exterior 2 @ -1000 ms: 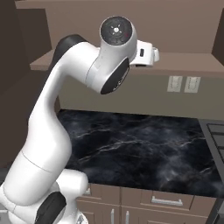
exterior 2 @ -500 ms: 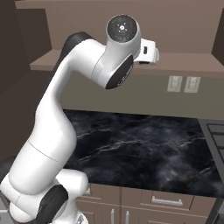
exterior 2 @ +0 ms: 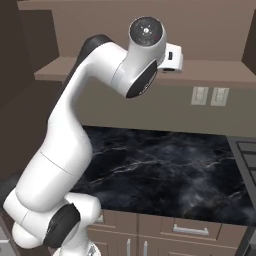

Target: Open the cabinet directly in front. Then move the beer and the mug to the dining counter with the candle on it.

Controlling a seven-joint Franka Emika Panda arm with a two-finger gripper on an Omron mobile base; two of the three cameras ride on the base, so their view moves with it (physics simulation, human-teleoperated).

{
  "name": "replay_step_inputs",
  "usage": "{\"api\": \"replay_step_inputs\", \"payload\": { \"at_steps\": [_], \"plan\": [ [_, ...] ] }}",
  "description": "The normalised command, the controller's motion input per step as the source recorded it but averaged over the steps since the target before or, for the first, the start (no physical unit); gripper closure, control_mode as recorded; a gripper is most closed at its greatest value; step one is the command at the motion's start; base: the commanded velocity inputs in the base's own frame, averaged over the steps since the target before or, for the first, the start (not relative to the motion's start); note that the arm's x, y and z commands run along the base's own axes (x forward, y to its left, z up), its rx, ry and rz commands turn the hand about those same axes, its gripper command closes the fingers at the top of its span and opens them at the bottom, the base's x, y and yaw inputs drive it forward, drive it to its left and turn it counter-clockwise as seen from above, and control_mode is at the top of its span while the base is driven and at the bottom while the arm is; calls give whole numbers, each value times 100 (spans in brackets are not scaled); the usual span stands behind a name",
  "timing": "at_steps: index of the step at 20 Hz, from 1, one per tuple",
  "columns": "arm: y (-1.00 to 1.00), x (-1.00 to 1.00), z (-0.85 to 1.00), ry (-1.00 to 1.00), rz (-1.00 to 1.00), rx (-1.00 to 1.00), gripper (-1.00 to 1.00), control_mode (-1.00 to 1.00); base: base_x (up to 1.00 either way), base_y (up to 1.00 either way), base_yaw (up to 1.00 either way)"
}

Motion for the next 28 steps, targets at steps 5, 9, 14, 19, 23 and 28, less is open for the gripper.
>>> {"api": "replay_step_inputs", "payload": {
  "at_steps": [5,9,14,19,23,28],
  "plan": [
    [-7,17,-6,0,0,0,-100,-100,0,0,0],
    [-6,16,-10,0,0,0,-100,-100,0,0,0],
    [-6,18,-5,0,0,0,-100,-100,0,0,0],
    [-5,21,-2,0,0,0,-100,-100,0,0,0],
    [-6,20,-2,1,0,0,-100,-100,0,0,0],
    [-7,19,-4,1,0,0,-100,-100,0,0,0]
  ]
}}
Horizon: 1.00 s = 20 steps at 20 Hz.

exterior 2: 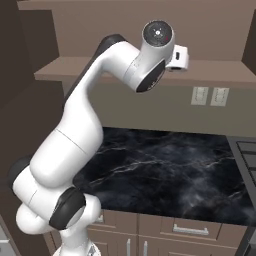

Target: Open the cabinet directly in front. Then move the beer and the mug to the dining counter with the candle on it.

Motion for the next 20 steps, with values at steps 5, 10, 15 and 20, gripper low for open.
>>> {"api": "replay_step_inputs", "payload": {
  "at_steps": [5,10,15,20],
  "plan": [
    [-9,18,-1,1,0,0,-100,-100,0,0,0],
    [-10,16,0,1,0,0,-100,-100,0,0,0],
    [-9,14,-2,1,0,0,-100,-100,0,0,0],
    [-5,10,-4,0,0,0,-100,-100,0,0,0]
  ]
}}
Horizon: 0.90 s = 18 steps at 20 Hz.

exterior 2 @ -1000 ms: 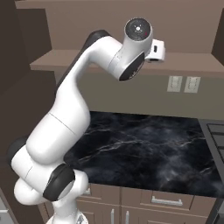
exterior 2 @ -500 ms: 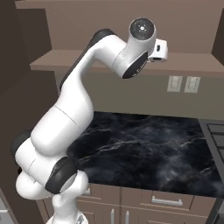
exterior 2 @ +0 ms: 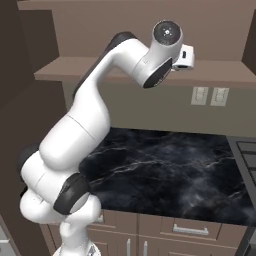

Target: Open the cabinet directly in front. Then move the beer and the mug to the dining counter with the candle on it.

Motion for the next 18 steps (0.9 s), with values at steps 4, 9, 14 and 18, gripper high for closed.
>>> {"api": "replay_step_inputs", "payload": {
  "at_steps": [4,9,14,18],
  "plan": [
    [-2,9,-5,0,0,0,-100,-100,0,0,0],
    [0,11,-4,0,0,0,-100,-100,0,0,0],
    [0,11,-2,0,0,0,-100,-100,0,0,0],
    [0,10,-2,0,0,0,-100,-100,0,0,0]
  ]
}}
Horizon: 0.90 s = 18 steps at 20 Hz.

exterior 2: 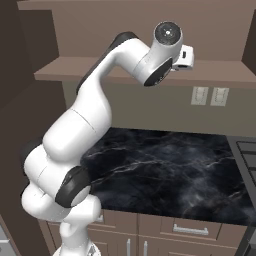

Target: Open the cabinet directly in front. Then move the beer and the mug to the dining counter with the candle on it.

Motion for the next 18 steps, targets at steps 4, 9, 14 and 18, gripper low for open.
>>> {"api": "replay_step_inputs", "payload": {
  "at_steps": [4,9,14,18],
  "plan": [
    [-1,11,-1,0,0,0,-100,-100,0,0,0],
    [-3,13,-3,1,0,0,-100,-100,0,0,0],
    [-7,15,-2,0,0,0,-100,-100,0,0,0],
    [-8,15,-1,0,0,0,-100,-100,0,0,0]
  ]
}}
